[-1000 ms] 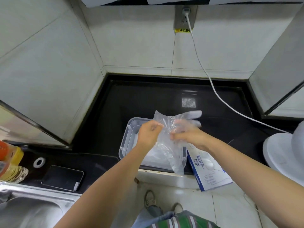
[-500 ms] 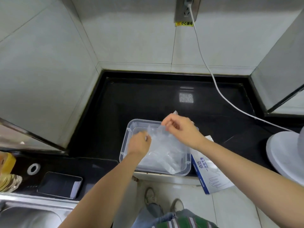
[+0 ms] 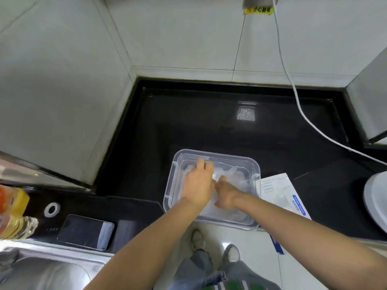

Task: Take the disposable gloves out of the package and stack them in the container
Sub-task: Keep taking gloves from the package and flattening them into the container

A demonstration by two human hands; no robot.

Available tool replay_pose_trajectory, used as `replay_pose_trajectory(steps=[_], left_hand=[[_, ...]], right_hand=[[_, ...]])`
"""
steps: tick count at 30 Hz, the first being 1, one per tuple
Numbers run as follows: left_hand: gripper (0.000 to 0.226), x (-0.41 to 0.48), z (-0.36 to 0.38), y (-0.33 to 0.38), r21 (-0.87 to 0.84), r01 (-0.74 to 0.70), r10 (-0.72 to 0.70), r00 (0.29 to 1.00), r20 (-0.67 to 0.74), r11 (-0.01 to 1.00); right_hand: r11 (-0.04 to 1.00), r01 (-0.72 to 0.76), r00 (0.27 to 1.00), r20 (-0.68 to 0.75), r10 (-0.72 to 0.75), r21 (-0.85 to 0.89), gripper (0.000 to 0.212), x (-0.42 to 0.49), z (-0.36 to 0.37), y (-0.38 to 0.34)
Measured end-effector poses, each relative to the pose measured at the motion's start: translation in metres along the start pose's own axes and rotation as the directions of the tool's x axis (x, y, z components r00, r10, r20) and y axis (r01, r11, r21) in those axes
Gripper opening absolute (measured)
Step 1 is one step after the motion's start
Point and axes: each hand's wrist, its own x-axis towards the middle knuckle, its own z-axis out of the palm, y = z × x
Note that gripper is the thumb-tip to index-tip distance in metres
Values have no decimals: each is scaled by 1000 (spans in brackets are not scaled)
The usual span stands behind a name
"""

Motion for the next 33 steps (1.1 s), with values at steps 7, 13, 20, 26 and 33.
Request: replay_pose_trajectory(steps=[7,13,20,26,33], left_hand=[[99,6,16,-22,-178,390,-164,699,696,903],[125,8,26,-19,-28,278,-175,678,714,960],[64,1,5,2,-58,282,-233,877,420,958],[10,6,-26,70,-290,100,-115,993,-35,952],[14,-15,-14,155,-412,-104,147,986,73,905]], right_hand=[[988,-1,999,-43,8,157,95,-3,9,11],[997,-65,994,96,61,42,101,-11,8,14],[886,275,884,-460,-81,372,24,-38,-40,28],[904,109,854,-505,129,414,12,-83,-54,102],[981,-193,965,-178,192,13,29,-125,-14,137]])
